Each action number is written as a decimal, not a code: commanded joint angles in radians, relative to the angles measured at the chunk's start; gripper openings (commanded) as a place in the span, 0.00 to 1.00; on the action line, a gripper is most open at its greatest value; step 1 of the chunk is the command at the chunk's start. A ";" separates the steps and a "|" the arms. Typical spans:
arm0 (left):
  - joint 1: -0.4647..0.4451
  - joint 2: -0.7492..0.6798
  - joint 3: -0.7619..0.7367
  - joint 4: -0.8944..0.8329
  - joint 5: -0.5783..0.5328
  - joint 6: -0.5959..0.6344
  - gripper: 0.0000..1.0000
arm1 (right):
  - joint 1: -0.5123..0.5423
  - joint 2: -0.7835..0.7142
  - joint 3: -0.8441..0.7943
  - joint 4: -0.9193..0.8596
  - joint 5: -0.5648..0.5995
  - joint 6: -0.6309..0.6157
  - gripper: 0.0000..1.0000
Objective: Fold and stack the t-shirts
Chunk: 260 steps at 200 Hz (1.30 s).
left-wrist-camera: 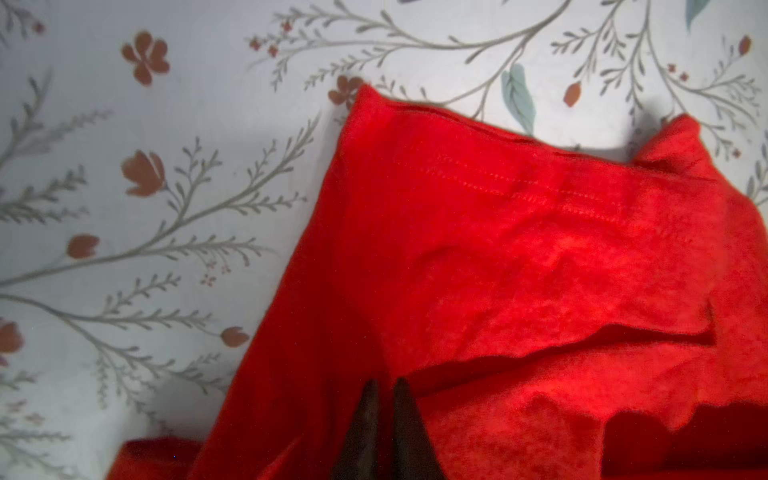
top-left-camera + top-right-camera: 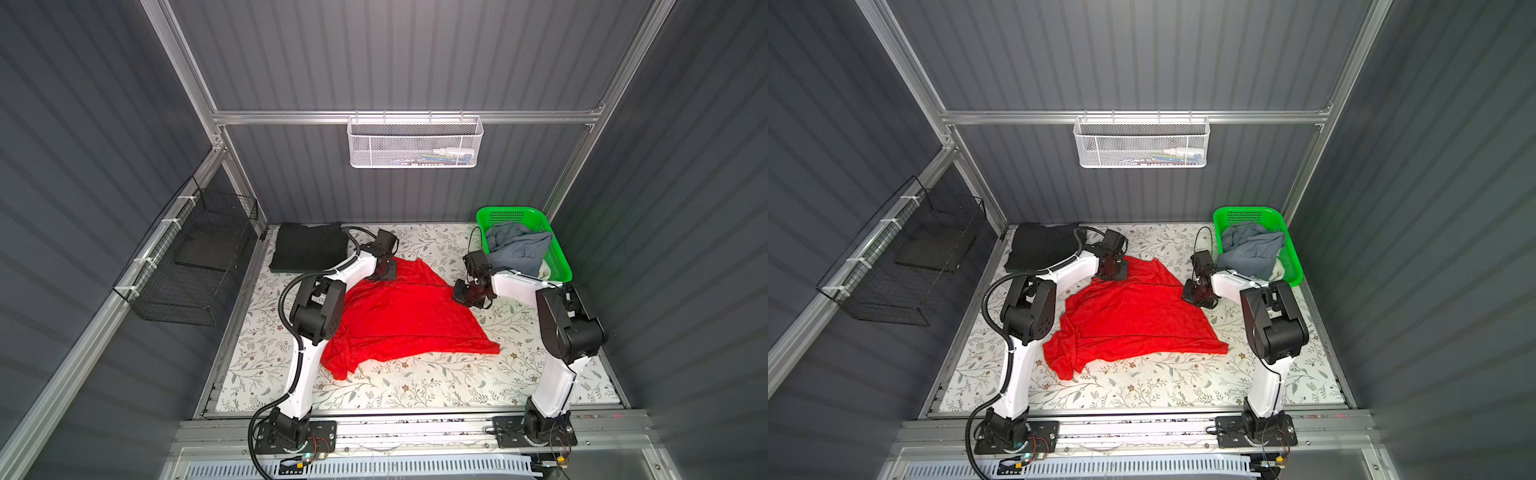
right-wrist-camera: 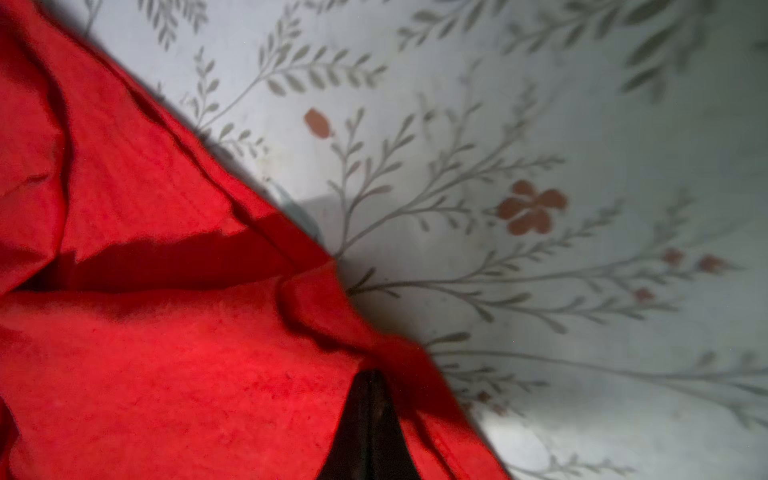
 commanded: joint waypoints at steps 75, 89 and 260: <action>0.008 -0.063 -0.019 -0.065 0.012 0.017 0.22 | -0.090 -0.178 -0.108 0.002 0.051 -0.016 0.05; 0.007 -0.075 -0.049 -0.035 0.087 0.000 0.32 | -0.090 -0.179 -0.119 0.019 0.005 -0.015 0.15; -0.038 0.024 -0.022 -0.008 0.207 0.008 0.05 | 0.042 0.036 -0.026 0.048 -0.013 -0.032 0.05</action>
